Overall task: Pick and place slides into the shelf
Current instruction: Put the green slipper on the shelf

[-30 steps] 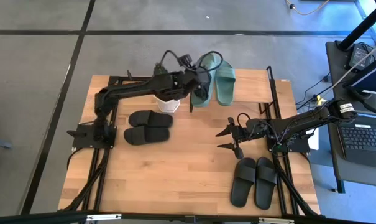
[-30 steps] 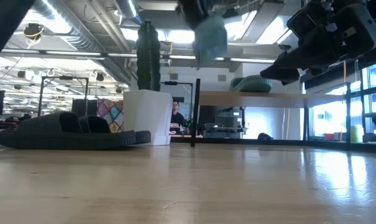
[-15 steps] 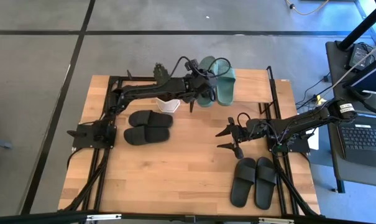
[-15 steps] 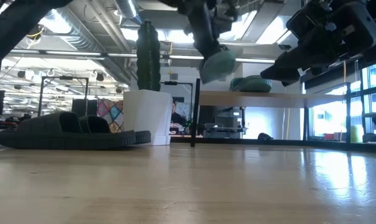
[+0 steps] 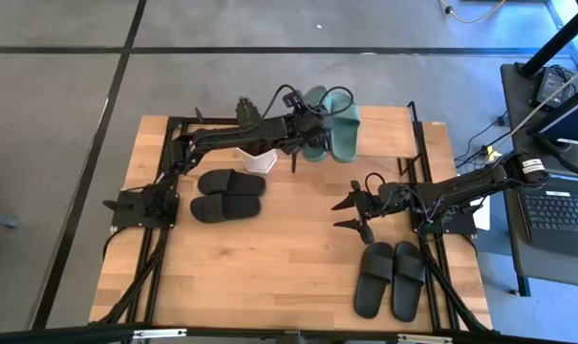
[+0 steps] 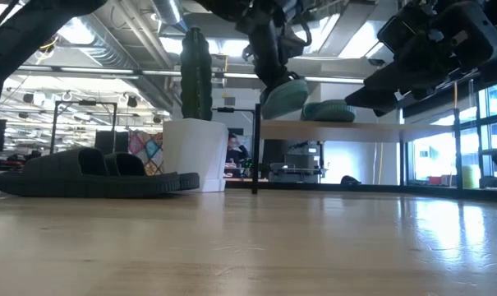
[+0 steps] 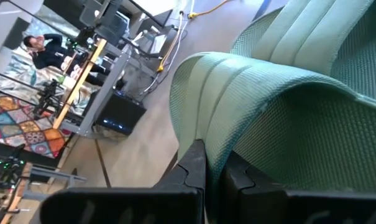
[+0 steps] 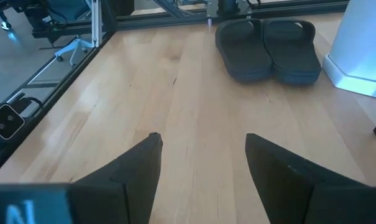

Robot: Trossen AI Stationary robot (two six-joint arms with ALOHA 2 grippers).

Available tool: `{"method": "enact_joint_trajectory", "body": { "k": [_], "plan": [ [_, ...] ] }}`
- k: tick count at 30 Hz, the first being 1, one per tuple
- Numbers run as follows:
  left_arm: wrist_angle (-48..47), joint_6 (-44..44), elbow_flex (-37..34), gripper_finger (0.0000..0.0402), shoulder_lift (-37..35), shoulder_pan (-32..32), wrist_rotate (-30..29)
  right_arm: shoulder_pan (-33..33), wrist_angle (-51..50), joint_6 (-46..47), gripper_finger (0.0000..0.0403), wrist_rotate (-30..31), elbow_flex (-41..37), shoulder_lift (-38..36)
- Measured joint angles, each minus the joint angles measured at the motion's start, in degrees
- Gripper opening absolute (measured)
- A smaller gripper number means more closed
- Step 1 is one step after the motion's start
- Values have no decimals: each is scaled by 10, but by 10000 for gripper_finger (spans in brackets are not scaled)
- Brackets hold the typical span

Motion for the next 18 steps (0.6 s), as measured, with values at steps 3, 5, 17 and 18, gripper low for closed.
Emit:
{"method": "enact_joint_trajectory", "body": {
  "k": [3, 5, 17, 18],
  "plan": [
    [-14, -4, 0, 2, 0, 0, -5, 0, -1, 0, 232, 0, 0, 0],
    [-15, -4, 0, 2, 0, 0, -12, 0, -1, 0, 232, 0, 0, 0],
    [-29, -5, 0, 2, 0, 0, -8, 0, -22, 0, 232, 0, 0, 0],
    [-28, -5, 0, 2, 0, 0, -6, 0, -23, 0, 232, 0, 0, 0]
  ]
}}
